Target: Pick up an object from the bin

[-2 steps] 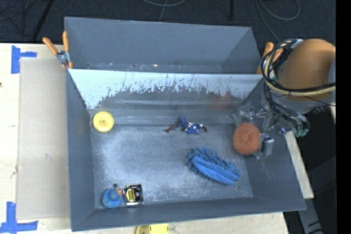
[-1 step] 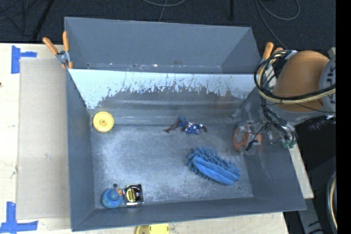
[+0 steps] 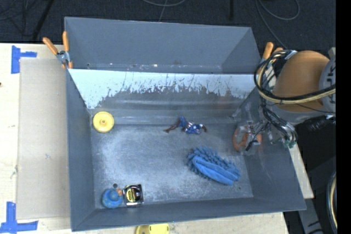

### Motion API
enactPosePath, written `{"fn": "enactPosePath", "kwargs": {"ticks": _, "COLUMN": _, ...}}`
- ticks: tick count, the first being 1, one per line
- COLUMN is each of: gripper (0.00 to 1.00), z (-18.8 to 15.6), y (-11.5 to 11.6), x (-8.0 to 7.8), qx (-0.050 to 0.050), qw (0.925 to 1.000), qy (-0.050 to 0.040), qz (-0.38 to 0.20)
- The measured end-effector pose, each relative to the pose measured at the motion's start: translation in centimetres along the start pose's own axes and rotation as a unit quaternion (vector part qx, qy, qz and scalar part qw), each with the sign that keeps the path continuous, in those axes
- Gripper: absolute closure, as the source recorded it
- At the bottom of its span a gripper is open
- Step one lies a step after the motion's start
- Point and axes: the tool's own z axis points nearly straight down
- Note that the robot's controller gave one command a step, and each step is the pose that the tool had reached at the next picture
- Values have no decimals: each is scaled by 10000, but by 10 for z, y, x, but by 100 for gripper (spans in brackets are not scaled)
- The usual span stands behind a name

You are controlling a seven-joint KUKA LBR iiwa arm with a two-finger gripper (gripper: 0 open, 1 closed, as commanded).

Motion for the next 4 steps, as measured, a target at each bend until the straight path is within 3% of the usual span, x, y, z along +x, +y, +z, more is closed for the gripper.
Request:
{"fn": "enactPosePath", "kwargs": {"ticks": 3, "gripper": 100, "z": 0, "y": 0, "x": 0, "qx": 1, "qw": 10000, "qy": -1, "qz": -16}}
{"fn": "enactPosePath", "kwargs": {"ticks": 4, "gripper": 100, "z": -107, "y": 23, "x": -16, "qx": 5, "qw": 9999, "qy": -14, "qz": -156}}
